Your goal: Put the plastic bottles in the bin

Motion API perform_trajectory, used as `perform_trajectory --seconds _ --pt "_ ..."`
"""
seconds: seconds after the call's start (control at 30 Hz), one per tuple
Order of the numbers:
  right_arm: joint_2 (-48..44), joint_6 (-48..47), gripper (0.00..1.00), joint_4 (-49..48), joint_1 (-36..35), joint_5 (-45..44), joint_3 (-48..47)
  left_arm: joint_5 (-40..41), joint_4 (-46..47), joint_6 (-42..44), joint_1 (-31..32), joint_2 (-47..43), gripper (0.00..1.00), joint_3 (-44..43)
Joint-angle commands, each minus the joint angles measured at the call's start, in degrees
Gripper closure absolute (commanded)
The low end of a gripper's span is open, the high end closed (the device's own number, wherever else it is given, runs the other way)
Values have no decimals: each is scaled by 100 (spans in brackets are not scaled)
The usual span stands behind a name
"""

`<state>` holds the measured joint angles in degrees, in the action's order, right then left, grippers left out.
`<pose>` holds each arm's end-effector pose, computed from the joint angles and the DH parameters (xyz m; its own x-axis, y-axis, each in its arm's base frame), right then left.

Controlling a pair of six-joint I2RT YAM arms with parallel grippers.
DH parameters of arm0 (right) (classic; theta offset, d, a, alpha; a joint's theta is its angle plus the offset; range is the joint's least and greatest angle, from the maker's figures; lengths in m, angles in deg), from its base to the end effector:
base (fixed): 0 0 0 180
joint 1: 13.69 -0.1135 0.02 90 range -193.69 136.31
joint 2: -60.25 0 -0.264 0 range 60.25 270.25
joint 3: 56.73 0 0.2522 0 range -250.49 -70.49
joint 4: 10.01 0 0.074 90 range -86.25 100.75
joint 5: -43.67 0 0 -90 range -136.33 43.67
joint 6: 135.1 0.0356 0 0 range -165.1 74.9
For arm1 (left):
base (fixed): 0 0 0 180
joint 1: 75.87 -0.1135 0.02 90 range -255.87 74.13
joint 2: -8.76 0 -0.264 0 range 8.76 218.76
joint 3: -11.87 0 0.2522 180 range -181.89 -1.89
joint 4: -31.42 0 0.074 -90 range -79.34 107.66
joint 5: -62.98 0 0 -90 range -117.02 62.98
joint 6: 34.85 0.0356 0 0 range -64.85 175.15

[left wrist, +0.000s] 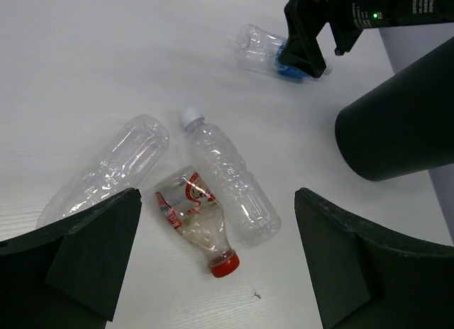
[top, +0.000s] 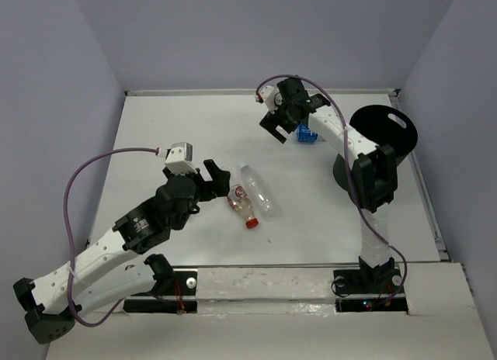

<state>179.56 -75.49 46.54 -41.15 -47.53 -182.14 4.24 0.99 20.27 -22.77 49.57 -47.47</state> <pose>0.4172 0.2160 0.2860 -0.3629 -0.7586 -0.5411 -0.7336 0.5907 -0.3361 0.1117 -0.1181 0.3447 -0.3181 -0.3904 -0.8639 0.2399 0.8485 -0.4718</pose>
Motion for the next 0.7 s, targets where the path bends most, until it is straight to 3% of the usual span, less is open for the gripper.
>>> perform_trajectory --seconds 0.0,0.37,0.67 --pt "293 -844 0 -33 -40 -426 -655 28 -311 454 -37 -56 1 -451" --pt "1498 -1153 0 186 127 -101 -1596 459 -126 842 -107 -153 1 -170" --pt "2009 -1180 2 257 461 312 -1895 3 137 974 -572 -74 1 -12"
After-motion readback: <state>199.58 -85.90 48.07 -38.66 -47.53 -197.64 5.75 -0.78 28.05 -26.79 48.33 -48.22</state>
